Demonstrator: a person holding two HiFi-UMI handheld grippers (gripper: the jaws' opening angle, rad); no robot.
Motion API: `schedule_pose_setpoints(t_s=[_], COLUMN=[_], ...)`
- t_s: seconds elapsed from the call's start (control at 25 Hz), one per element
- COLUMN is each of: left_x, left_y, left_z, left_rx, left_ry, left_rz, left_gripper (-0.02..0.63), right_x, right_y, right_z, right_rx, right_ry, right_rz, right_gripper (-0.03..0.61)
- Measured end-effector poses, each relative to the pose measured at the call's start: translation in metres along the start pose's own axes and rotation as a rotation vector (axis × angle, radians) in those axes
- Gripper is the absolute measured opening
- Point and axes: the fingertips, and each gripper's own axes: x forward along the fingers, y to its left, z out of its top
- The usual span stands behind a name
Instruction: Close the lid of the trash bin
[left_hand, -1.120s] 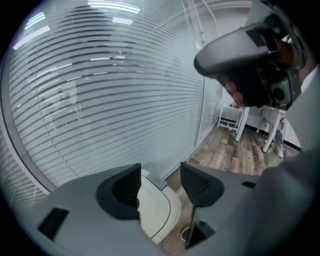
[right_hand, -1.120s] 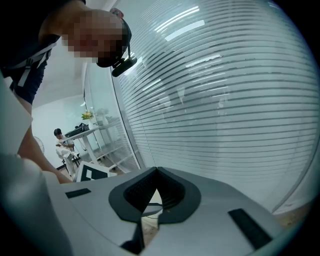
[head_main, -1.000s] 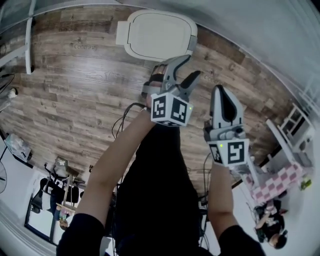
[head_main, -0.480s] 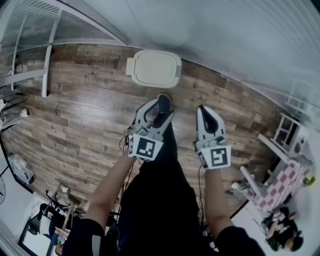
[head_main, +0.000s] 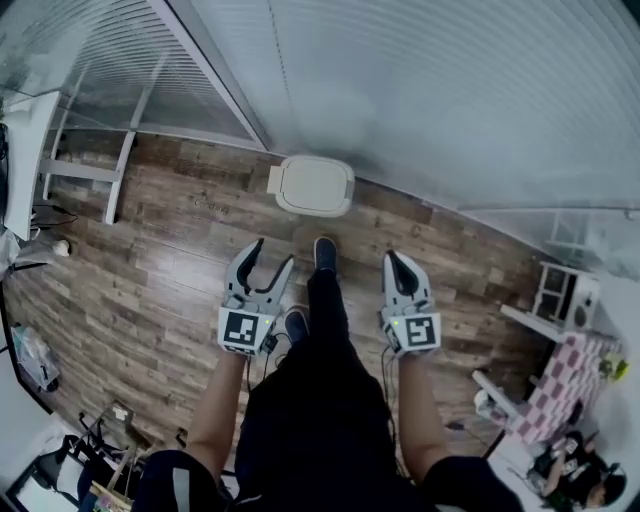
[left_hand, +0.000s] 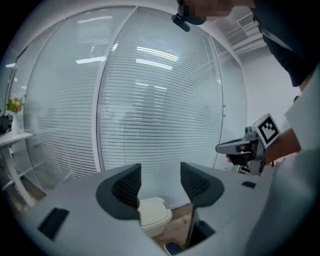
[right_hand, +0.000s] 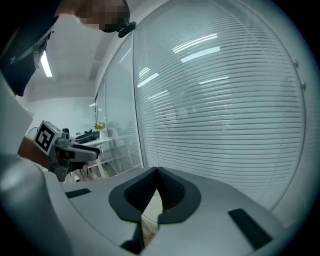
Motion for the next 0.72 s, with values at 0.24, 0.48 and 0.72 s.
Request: schedule_pose_setpoints(t_s=[0.24, 0.48, 0.72], left_x=[-0.058, -0.121, -0.161], left_y=[0.001, 0.011, 0.02], left_z=[0.032, 0.051, 0.052], left_rx=[-0.037, -0.032, -0.016], left_ry=[-0.06, -0.116, -0.145], left_rz=[0.046, 0.102, 0.135], left_gripper=[0.244, 0.244, 0.244], right_x=[-0.029, -0.058, -0.078], right_y=[0.021, 0.043, 0.06], right_z=[0.017, 0.053, 0.057], right_rx=[-0.005, -0.059, -0.033], right_ry=[-0.05, -0.125, -0.164], right_rz=[-0.011, -0.009, -0.012], right_gripper=[0.005, 0.005, 0.005])
